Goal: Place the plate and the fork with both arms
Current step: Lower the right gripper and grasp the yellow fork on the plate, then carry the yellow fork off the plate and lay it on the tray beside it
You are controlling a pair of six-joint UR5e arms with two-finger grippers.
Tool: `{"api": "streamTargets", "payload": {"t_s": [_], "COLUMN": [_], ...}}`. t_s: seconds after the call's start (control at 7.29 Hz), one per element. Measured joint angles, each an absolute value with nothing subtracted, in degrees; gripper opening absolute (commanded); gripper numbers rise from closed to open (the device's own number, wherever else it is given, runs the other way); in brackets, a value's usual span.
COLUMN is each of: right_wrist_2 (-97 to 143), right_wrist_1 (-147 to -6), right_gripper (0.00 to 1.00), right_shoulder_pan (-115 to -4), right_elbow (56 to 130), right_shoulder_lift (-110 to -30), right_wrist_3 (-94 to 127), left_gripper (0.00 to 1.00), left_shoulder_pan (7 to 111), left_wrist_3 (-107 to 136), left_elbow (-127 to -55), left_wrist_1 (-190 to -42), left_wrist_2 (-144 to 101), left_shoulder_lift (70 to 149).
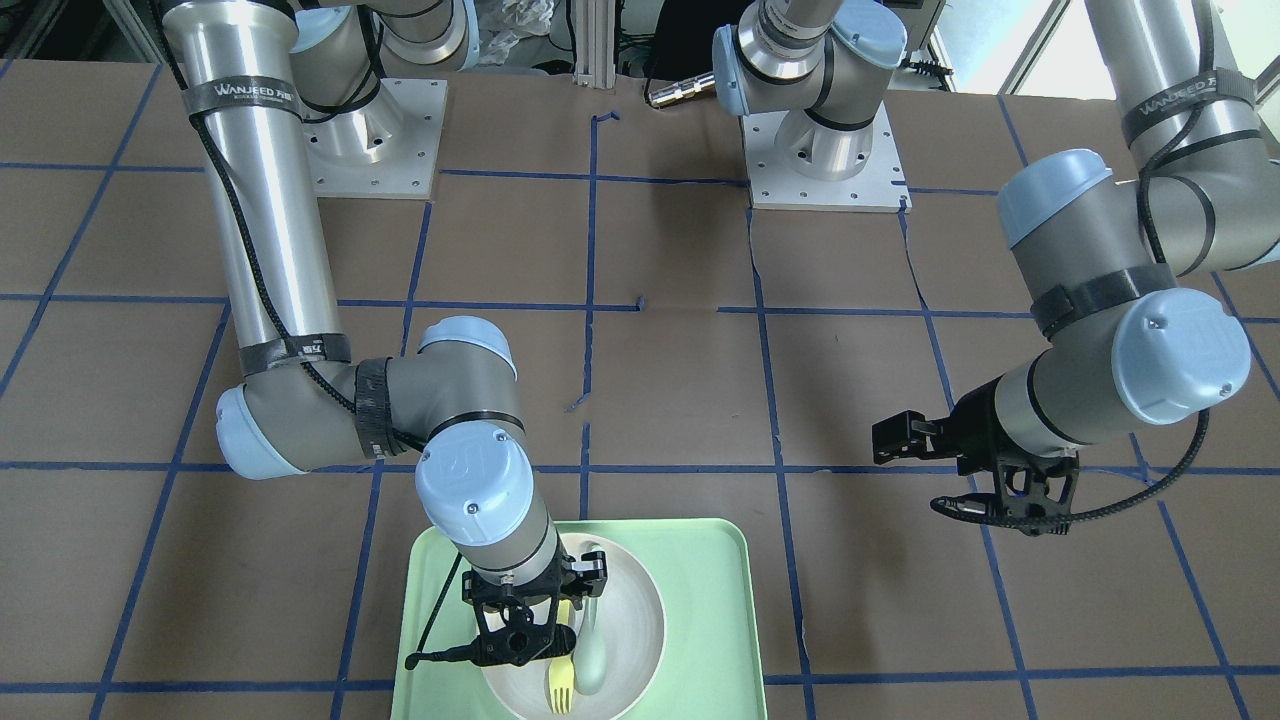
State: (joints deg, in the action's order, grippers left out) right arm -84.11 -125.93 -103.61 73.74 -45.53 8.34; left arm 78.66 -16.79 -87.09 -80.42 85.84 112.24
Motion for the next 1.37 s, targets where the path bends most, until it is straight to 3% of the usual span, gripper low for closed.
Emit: {"api": "streamTargets", "payload": {"t_s": [0.27, 0.55, 0.82, 0.96, 1.37], "right_wrist_2": [-84.34, -84.3, -84.4, -84.44, -85.59], "right_wrist_1": [-126.69, -127.32, -127.65, -127.68, -127.63], "right_gripper": [0.59, 0.41, 0.11, 0.0, 0.0], "right_shoulder_pan": [-103.69, -103.71, -103.77, -103.78, -103.8], "right_elbow": [73.71, 73.67, 73.66, 73.65, 73.65], "right_shoulder_lift": [-44.99, -44.71, -44.62, -44.65, -45.32], "right_wrist_3": [8.66, 9.68, 10.42, 10.48, 10.62], "left_gripper": [1.0, 1.0, 1.0, 1.0, 1.0], "left_shoulder_pan": [78.66, 78.6, 78.58, 78.58, 78.38], "left_wrist_3": [-16.79, -16.81, -16.86, -16.87, -16.87], "left_elbow": [-87.1, -87.1, -87.1, -87.1, -87.1], "left_wrist_1": [-80.42, -80.42, -80.42, -80.42, -80.42], "left_wrist_2": [85.86, 85.87, 85.93, 85.94, 85.96], "left_shoulder_lift": [112.26, 112.25, 112.21, 112.18, 111.97]}}
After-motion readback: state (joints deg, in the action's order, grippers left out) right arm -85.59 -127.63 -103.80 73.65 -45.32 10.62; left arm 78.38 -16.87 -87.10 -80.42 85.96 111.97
